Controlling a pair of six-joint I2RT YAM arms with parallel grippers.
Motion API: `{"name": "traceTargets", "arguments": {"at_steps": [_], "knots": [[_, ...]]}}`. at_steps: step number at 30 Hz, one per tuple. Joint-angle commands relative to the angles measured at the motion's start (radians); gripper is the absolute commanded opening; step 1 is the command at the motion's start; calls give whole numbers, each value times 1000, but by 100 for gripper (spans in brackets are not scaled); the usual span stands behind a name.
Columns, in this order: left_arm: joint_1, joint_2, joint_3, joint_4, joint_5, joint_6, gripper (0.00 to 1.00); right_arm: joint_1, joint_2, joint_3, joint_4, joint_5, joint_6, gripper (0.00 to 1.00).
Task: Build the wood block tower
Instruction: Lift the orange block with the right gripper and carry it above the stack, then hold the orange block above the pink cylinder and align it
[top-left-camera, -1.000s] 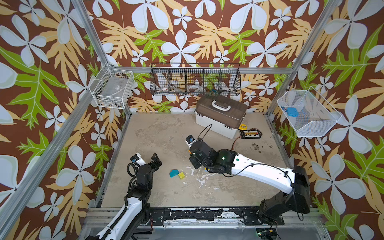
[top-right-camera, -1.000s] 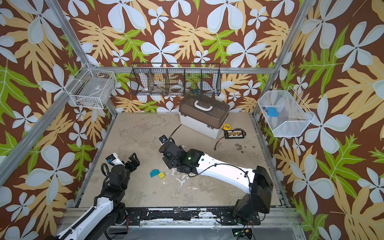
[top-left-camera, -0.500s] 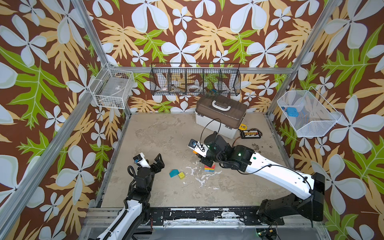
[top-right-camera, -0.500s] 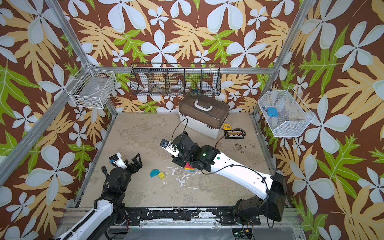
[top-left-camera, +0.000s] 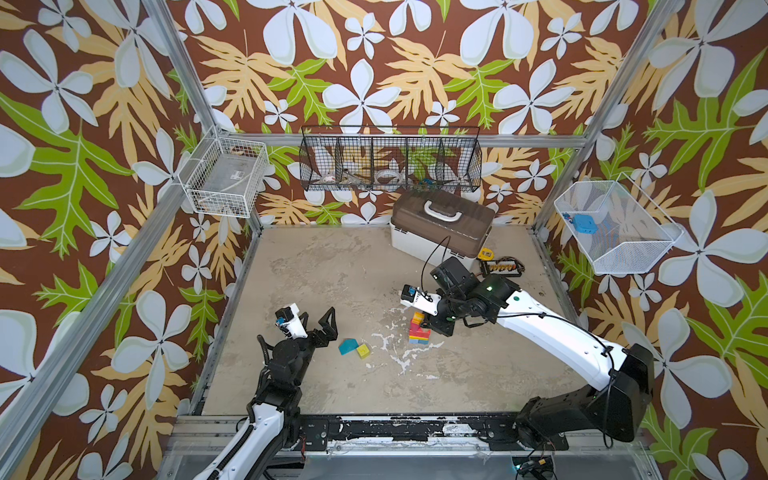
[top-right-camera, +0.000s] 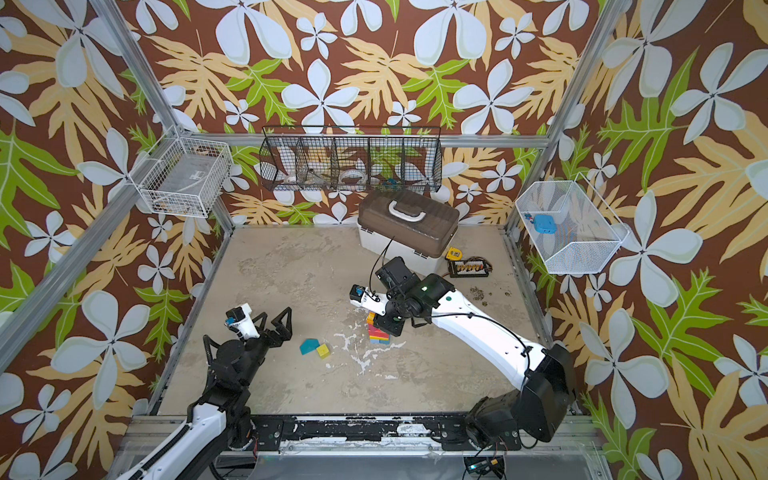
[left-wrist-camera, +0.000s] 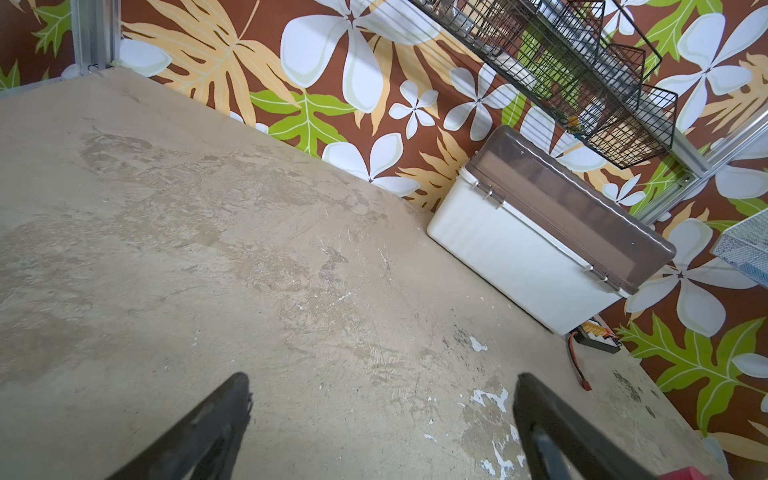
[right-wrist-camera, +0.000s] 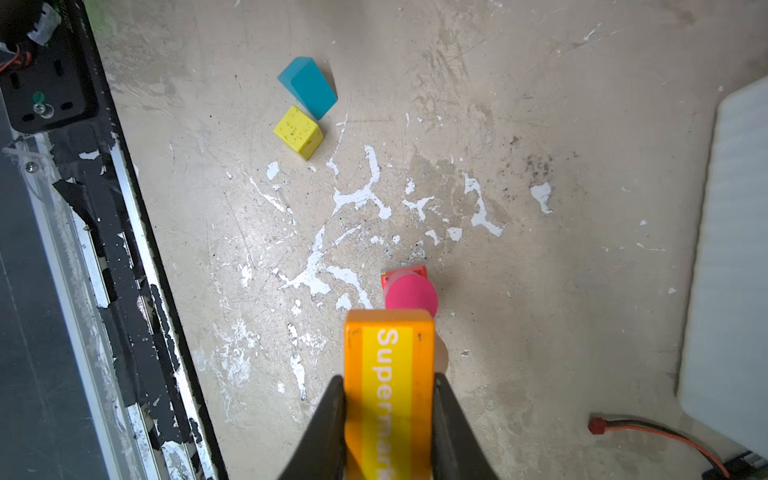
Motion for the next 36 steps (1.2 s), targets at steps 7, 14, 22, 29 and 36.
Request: {"name": "traceTargets", "arguments": {"at_steps": [7,14,22,29,36], "knots": [[-1,-4,-4,27,4,13,99,2,-39,-51,36,50,-129,0],[0,3,-2,28,1,12,99,1,19,15,37,34,-238,0],[-1,0,-3,25,-6,10,99,1,63,43,-10,43,-318,0],[-1,-2,-4,23,-9,9,98,1,73,10,2,35,-330,0],[-1,-1,-4,21,-11,8,98,0,103,19,3,42,-322,2]]}}
